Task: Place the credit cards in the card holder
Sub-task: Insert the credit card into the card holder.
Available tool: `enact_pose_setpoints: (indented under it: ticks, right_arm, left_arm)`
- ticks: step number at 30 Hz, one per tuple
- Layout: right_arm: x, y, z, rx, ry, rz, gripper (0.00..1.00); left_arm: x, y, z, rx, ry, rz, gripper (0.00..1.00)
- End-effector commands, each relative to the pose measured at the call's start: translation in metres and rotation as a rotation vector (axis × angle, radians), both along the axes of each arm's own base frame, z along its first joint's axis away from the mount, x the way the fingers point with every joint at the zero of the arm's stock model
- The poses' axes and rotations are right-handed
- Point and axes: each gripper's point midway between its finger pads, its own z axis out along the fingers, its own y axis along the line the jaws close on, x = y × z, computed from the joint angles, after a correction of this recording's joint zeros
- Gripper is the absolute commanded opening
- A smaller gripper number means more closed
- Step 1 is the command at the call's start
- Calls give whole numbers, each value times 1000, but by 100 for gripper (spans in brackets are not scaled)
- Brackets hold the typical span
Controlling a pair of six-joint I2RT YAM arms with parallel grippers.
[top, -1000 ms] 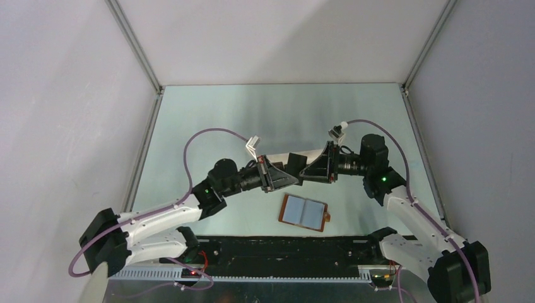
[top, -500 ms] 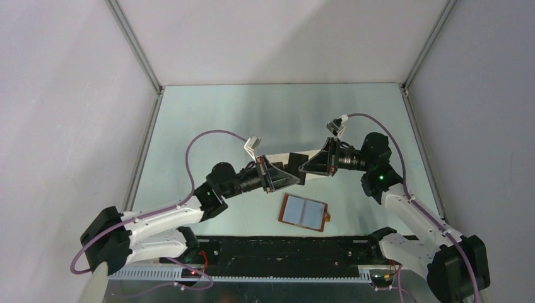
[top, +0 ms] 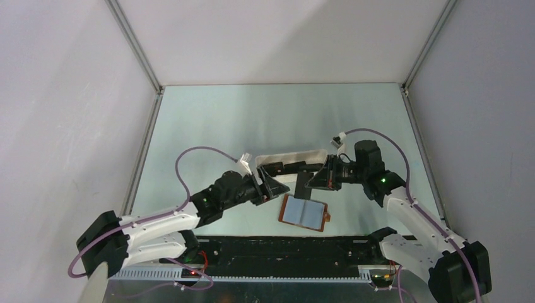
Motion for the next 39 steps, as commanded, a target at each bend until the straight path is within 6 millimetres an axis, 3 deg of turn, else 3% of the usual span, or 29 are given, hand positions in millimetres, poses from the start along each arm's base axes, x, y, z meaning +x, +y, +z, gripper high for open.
enact_pose_setpoints:
  ticks: [1, 4, 9, 20, 39]
  right_arm:
    - [-13, -19, -56, -185, 25, -10, 0]
    - [-18, -21, -79, -212, 79, -8, 0]
    - [-16, -20, -101, -233, 106, -44, 0]
    - [2, -38, -132, -224, 2, -280, 0]
    - [5, -28, -153, -169, 35, -271, 0]
  left_arm:
    - [9, 43, -63, 295, 129, 177, 77]
    - [3, 51, -88, 408, 193, 169, 72]
    - [-10, 39, -118, 478, 298, 80, 64]
    - [-10, 20, -134, 495, 335, 9, 46]
    - [-14, 15, -152, 532, 379, -32, 29]
